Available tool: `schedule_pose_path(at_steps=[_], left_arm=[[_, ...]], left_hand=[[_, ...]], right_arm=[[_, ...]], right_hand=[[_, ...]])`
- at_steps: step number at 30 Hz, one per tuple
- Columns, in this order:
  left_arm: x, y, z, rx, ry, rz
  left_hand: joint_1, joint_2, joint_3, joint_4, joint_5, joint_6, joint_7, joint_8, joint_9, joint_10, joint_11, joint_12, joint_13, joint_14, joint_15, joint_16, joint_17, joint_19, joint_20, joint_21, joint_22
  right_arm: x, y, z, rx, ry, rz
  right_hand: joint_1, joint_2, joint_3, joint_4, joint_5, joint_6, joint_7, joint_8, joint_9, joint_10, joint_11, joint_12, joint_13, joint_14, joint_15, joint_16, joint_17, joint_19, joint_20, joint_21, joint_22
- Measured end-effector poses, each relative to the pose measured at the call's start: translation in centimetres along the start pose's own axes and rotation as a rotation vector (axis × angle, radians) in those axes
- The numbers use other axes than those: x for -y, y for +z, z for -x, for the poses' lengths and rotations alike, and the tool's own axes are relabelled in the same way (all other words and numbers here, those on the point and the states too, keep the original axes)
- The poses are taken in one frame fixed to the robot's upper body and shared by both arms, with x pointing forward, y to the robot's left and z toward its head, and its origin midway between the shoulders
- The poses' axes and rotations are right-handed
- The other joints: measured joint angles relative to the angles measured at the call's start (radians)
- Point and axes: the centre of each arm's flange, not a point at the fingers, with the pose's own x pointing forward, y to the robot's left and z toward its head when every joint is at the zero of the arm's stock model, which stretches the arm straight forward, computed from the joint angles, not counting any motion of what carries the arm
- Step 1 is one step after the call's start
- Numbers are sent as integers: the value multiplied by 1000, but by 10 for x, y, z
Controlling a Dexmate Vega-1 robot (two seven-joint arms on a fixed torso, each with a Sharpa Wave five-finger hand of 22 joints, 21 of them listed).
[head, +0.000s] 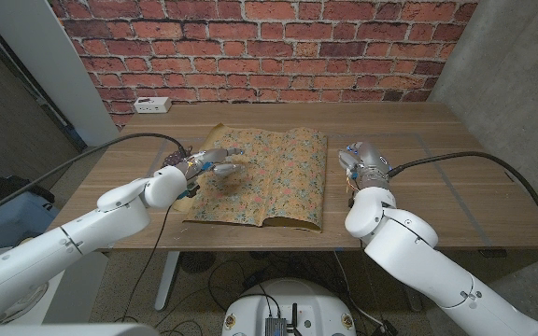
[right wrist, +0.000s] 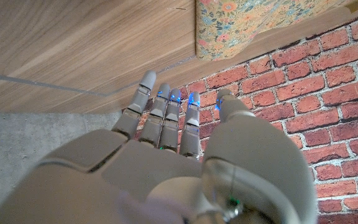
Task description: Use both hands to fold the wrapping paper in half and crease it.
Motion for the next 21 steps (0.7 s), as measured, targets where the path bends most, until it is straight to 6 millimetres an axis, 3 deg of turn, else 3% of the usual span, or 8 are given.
schedule_pose_path(at_steps=[9, 15, 21], left_arm=[[3, 0, 3, 11, 1, 14], [3, -1, 4, 16, 5, 25], [4, -1, 6, 19, 7, 33]], left_hand=[[-13, 6, -3, 3, 0, 5, -5, -5, 0, 13, 2, 0, 0, 9, -2, 0, 5, 0, 0, 0, 0], [-18, 0, 1, 8, 0, 11, 0, -5, 0, 14, 3, 0, 0, 9, -2, 0, 5, 9, 2, 0, 4], [-28, 1, -3, 11, 0, 11, 0, -5, 0, 14, 3, -4, 0, 18, 0, -2, 5, 9, 2, 0, 5]], right_arm=[[-15, 3, -4, -18, 26, 51], [-26, 7, -5, -25, 25, 72], [-41, 9, -6, -45, 37, 88]], right_hand=[[-5, -31, -18, -16, -10, 0, 0, 0, 2, -5, -5, 0, 0, -1, -1, 0, -8, 7, 7, 0, -2], [-19, -55, -38, -13, -13, 0, 0, 0, 2, 17, -5, 5, 0, 26, -28, 15, -10, 18, 7, 0, -3], [-35, -82, -63, -11, -13, 7, -1, -2, 2, 22, -10, 6, 5, 30, -27, 19, -13, 20, 5, -8, -3]])
